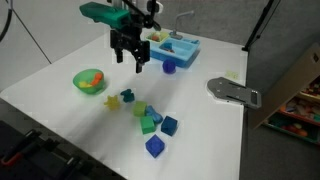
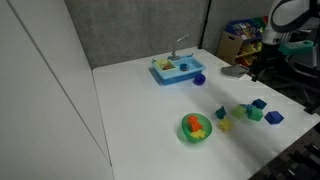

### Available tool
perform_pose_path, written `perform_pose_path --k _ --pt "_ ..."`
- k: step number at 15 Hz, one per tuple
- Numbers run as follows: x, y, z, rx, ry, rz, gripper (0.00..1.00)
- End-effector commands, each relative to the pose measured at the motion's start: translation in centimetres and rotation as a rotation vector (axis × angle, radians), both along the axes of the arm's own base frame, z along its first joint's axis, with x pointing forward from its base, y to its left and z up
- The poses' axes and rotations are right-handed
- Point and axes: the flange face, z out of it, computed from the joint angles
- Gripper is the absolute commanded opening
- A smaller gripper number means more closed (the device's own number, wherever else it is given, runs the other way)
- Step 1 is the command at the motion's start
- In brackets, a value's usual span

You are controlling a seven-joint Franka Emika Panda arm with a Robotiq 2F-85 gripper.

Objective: Put the dark blue toy on the yellow block, remove the orange toy from the bowl and put it on the table

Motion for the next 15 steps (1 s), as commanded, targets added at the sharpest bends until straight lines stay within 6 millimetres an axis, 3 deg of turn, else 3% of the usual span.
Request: perform_pose_path --k 1,7,12,13,15 --pt "2.5 1.5 -2.7 0.007 -0.027 0.019 1.00" --pt "4.6 4.6 -6.3 0.046 -0.104 0.070 1.00" --pt "4.1 5.3 -5.8 0.084 -0.119 0.090 1.00" --pt "4.2 5.7 -6.9 0.045 -0.113 0.079 1.00" --pt "4.2 5.5 -6.8 0.059 -0.117 0.080 1.00"
